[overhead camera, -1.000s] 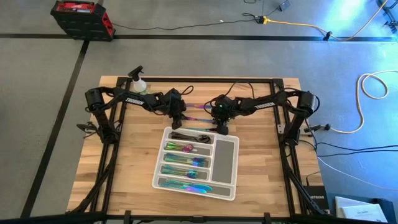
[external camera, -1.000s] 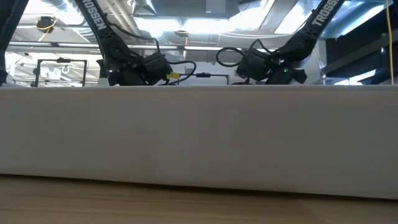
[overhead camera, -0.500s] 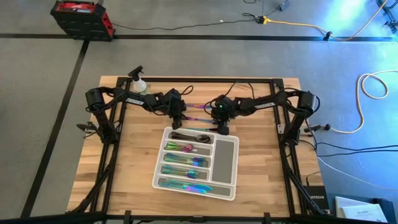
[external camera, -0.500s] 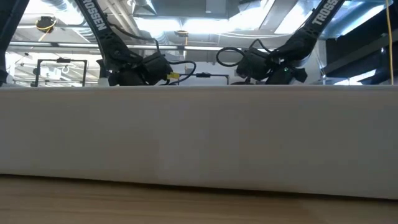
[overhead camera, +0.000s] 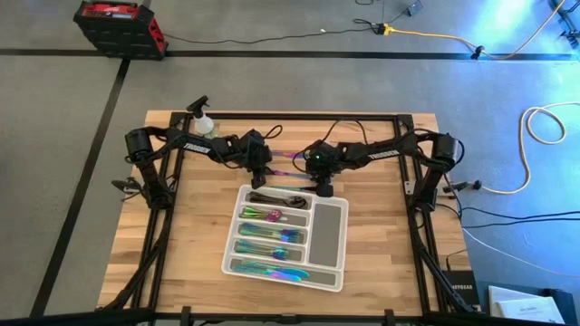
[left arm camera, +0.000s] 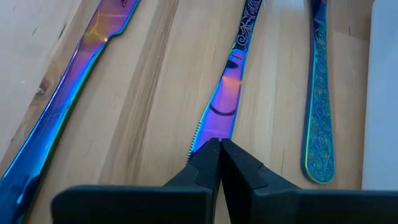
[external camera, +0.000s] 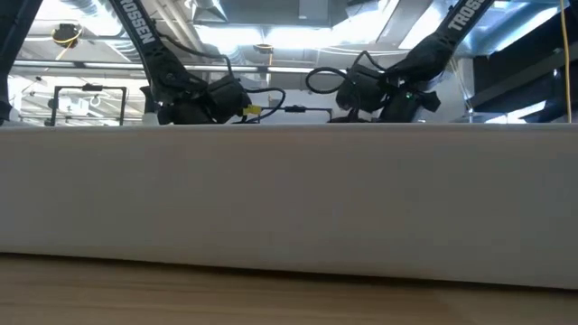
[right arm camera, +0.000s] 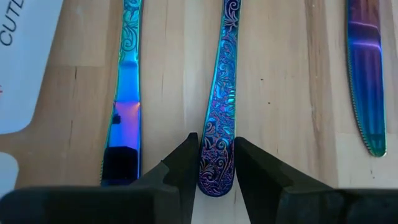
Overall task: Sort silverware
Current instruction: Put the purple knife into the white silverware tray
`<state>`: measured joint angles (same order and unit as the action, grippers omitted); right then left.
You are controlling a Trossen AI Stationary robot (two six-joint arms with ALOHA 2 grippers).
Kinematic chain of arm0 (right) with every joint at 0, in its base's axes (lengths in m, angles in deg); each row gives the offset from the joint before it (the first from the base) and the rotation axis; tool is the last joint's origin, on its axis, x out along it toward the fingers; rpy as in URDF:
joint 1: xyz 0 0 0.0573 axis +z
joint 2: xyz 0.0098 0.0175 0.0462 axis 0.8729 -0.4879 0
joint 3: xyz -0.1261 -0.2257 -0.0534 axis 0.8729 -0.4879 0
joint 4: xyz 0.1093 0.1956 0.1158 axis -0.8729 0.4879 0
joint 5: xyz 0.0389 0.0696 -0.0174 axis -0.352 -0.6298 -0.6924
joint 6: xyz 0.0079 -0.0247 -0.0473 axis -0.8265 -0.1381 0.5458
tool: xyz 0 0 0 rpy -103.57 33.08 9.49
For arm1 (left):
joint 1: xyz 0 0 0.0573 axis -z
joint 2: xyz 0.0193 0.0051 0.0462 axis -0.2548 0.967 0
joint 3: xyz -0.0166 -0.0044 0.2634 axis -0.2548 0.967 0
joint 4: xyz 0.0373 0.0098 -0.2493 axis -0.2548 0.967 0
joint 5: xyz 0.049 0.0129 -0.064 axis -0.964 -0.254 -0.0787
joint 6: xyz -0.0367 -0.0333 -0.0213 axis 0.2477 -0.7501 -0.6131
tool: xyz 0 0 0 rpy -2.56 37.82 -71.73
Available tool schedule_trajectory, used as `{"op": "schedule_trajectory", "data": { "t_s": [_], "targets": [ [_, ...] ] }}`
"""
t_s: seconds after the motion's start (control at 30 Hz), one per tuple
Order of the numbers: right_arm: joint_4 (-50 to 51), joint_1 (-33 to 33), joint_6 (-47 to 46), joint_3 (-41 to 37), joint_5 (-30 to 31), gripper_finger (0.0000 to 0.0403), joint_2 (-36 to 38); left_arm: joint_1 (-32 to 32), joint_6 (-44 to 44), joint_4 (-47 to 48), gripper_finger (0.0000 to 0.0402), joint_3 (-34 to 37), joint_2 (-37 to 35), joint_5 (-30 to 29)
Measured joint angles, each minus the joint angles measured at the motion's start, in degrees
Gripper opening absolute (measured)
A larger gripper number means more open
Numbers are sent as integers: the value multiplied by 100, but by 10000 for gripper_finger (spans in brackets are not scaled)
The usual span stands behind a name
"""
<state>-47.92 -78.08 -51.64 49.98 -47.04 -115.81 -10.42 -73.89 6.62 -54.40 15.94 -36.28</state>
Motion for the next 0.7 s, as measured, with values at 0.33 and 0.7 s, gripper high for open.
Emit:
{"op": "schedule_trajectory", "data": {
  "t_s": [0.33, 0.7],
  "targets": [
    [128, -4, 12, 53, -189, 88, -4, 2, -38, -23, 0, 2, 0, 7],
    [115, -7, -75, 55, -348, 88, -4, 2, -59, -46, 0, 2, 0, 15]
  ]
}}
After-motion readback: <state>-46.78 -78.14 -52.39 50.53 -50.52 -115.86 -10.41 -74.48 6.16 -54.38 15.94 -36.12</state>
